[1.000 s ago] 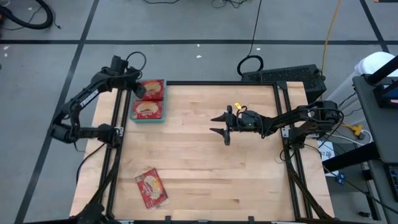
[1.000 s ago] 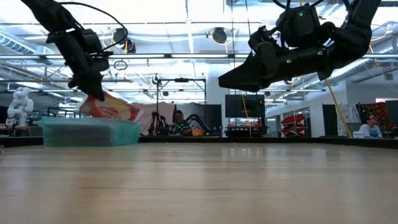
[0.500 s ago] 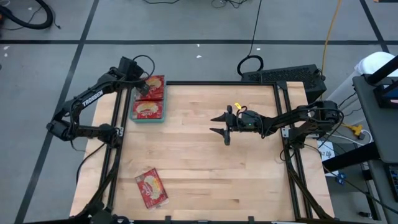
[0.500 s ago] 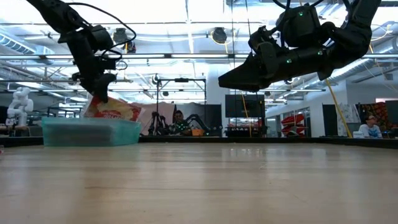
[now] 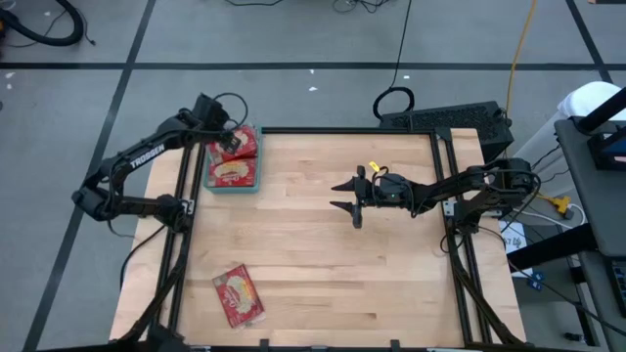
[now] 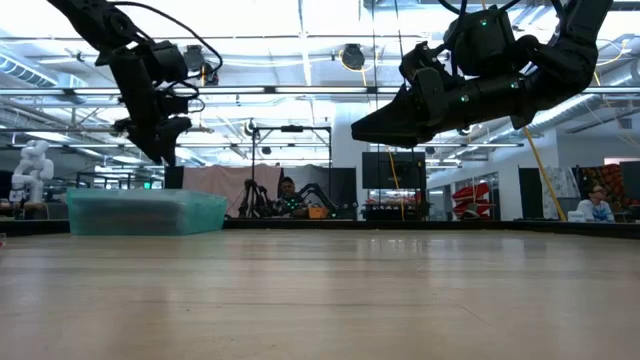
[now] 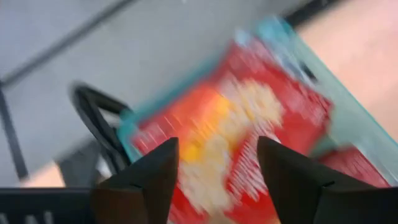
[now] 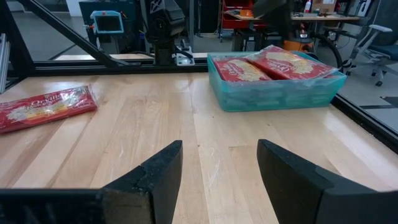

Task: Sort popcorn bags into baskets
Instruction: Put the popcorn bag into the blue bin

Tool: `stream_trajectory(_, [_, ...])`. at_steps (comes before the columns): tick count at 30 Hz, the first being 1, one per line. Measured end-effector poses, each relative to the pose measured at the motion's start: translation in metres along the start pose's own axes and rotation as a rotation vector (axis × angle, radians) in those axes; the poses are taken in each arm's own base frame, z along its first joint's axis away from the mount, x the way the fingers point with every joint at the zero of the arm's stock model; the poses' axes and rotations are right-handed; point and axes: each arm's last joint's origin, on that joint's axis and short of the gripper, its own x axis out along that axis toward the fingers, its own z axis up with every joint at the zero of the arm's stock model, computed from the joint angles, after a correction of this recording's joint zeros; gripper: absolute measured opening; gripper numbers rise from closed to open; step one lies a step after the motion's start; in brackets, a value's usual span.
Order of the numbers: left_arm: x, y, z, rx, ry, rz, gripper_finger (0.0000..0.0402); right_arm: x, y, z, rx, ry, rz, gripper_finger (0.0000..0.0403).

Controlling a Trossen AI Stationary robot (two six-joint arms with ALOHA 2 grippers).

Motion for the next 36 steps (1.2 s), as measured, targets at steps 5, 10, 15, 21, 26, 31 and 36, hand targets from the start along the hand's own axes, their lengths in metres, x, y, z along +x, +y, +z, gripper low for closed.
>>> stream_trajectory(5, [0.001, -0.022, -0.014, -0.055, 0.168, -0.036, 0.0164, 0.000, 0.000, 0.000, 0.000, 0.000, 0.000, 0.0199])
stream_trajectory(10, [0.007, -0.031, -0.021, -0.115, 0.242, 0.059, 0.0112, 0.000, 0.000, 0.000, 0.000, 0.000, 0.000, 0.0199])
stream_trajectory(15, [0.023, -0.035, -0.025, -0.130, 0.265, 0.122, 0.0091, 0.000, 0.000, 0.000, 0.007, 0.000, 0.000, 0.0199])
stream_trajectory(21, [0.046, -0.033, -0.024, -0.098, 0.203, 0.309, 0.0090, 0.000, 0.000, 0.000, 0.000, 0.000, 0.000, 0.0199])
stream_trajectory(26, [0.066, -0.032, -0.015, -0.076, 0.131, 0.314, 0.0090, 0.000, 0.000, 0.000, -0.004, 0.000, 0.000, 0.0199])
stream_trajectory(31, [0.078, -0.030, -0.009, -0.064, 0.086, 0.322, 0.0090, 0.000, 0.000, 0.000, -0.011, 0.000, 0.000, 0.0199])
stream_trajectory(36, [0.069, -0.030, -0.007, -0.063, 0.065, 0.332, 0.0090, 0.000, 0.000, 0.000, -0.009, 0.001, 0.000, 0.0199])
